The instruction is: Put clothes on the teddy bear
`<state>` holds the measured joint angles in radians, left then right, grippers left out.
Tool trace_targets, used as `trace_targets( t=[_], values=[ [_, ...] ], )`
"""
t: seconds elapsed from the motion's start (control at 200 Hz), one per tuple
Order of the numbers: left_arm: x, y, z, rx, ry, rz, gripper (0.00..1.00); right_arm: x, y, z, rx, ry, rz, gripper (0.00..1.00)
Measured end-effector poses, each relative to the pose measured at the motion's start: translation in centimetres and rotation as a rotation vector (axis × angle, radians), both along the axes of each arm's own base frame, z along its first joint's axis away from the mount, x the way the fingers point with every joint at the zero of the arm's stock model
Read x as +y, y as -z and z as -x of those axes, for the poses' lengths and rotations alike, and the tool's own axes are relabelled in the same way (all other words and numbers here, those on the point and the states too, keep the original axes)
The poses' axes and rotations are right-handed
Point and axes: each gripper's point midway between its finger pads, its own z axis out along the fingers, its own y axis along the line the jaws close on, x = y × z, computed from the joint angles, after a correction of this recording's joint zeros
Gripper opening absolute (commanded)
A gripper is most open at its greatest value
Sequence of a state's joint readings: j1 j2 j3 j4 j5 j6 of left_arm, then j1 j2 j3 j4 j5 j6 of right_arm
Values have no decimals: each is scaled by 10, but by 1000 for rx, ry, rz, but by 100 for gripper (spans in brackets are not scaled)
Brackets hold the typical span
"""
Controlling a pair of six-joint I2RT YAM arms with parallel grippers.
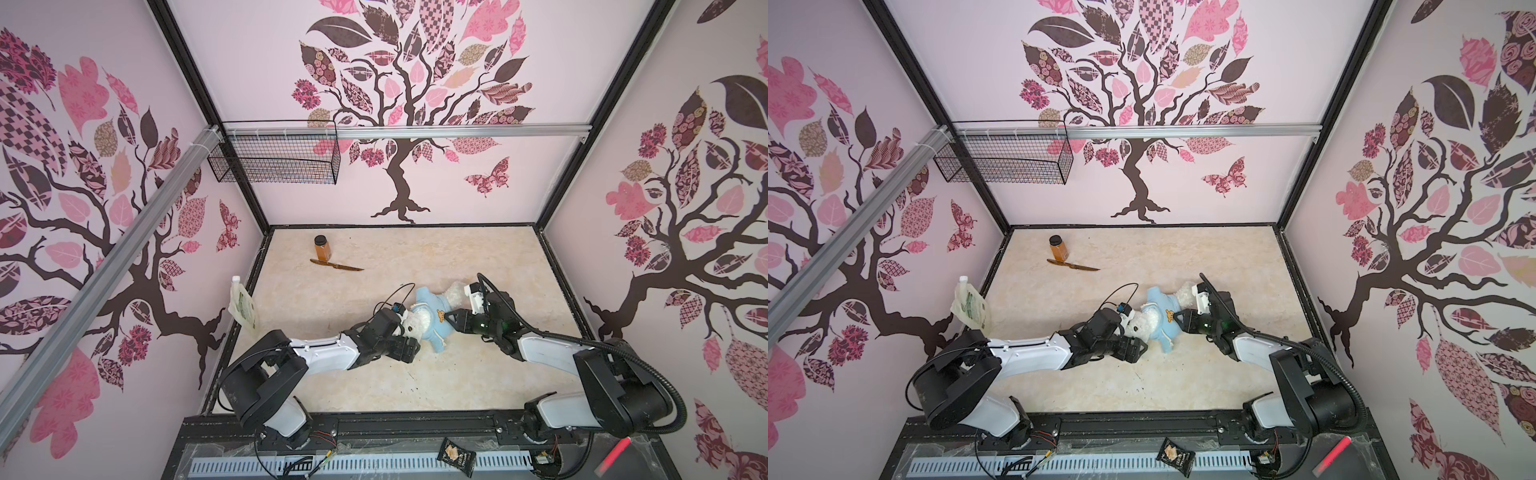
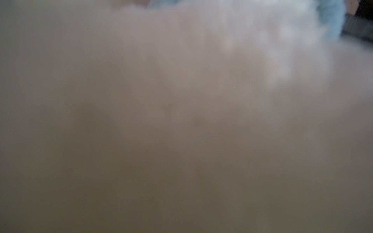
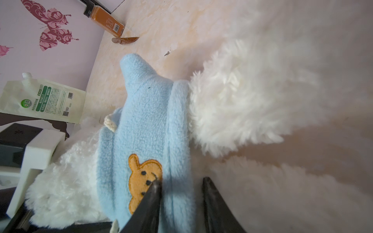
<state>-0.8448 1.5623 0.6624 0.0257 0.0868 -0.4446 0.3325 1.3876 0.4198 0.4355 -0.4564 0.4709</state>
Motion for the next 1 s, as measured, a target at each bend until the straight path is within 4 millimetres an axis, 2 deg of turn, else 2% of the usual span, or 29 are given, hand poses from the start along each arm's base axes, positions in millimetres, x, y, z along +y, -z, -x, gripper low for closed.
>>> trace_targets(
  t=[0.09, 0.265, 0.405, 0.53, 0.645, 0.715, 0.815, 1.0],
  values=[
    [0, 2, -5, -2, -16, -18, 85, 0, 0, 0, 0, 1, 1, 38],
    [2, 3, -3, 7, -18, -26, 57, -1, 1, 0, -1, 1, 9, 41],
    [2, -9, 0, 37, -28, 11, 38, -3, -3, 1, -7, 0, 28, 44],
    [10, -31, -5, 122, -74, 131, 19, -8, -22, 3, -55, 11, 45, 45],
    [26, -49, -16, 220, -149, 247, 5, -11, -53, 7, -144, 13, 32, 45],
    [34, -57, -20, 276, -174, 306, 0, -10, -74, 11, -209, 2, 7, 43],
    [37, -67, -20, 362, -185, 382, 0, -4, -93, 22, -278, -43, -40, 42],
    [31, -81, -9, 473, -141, 468, 0, 18, -93, 37, -296, -152, -60, 39]
  ],
)
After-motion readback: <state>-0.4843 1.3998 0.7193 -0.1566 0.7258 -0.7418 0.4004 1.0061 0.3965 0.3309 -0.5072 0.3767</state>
